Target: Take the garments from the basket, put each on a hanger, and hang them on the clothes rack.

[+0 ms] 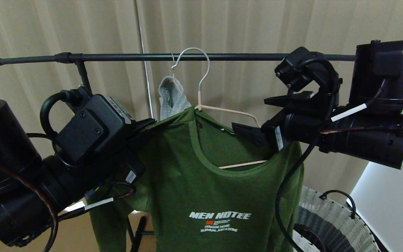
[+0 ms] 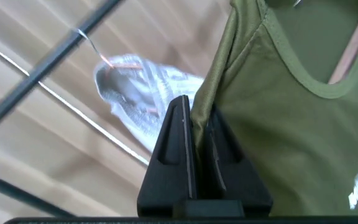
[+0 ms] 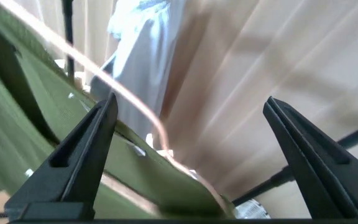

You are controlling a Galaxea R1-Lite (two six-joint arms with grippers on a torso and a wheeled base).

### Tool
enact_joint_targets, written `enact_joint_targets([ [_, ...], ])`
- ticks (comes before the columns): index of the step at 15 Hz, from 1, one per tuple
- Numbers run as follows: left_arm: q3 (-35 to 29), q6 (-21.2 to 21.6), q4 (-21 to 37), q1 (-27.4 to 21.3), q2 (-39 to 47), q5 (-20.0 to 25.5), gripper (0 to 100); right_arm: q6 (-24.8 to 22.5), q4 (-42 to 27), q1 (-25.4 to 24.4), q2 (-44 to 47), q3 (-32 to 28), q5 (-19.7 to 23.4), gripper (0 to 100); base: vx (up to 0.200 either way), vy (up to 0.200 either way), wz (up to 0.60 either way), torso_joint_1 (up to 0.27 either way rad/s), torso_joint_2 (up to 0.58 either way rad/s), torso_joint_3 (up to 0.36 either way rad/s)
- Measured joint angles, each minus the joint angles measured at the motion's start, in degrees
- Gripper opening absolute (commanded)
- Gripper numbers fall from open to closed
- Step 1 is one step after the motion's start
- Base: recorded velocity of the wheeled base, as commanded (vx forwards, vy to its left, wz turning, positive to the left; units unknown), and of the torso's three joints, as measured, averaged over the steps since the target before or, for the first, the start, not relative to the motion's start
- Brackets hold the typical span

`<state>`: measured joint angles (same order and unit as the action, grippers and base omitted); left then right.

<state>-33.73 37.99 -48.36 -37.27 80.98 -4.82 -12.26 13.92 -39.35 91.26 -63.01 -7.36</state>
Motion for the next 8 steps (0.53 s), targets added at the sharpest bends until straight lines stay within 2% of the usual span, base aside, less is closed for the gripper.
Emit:
enact_joint_targets([
  [3,0.2,0.1,0.0,-1.3,-0.1,0.0,0,-3.2,0.2,0.0,0.4,0.5,-0.2,100,0.0,0.0,0.0,0.0,0.0,0.0],
  [8,1.5,0.2,0.0,-1.7,-0.5,1.8,0,-3.7,0.2,0.0,0.5,0.8,-0.2,100,0.0,0.0,0.0,0.0,0.0,0.0],
])
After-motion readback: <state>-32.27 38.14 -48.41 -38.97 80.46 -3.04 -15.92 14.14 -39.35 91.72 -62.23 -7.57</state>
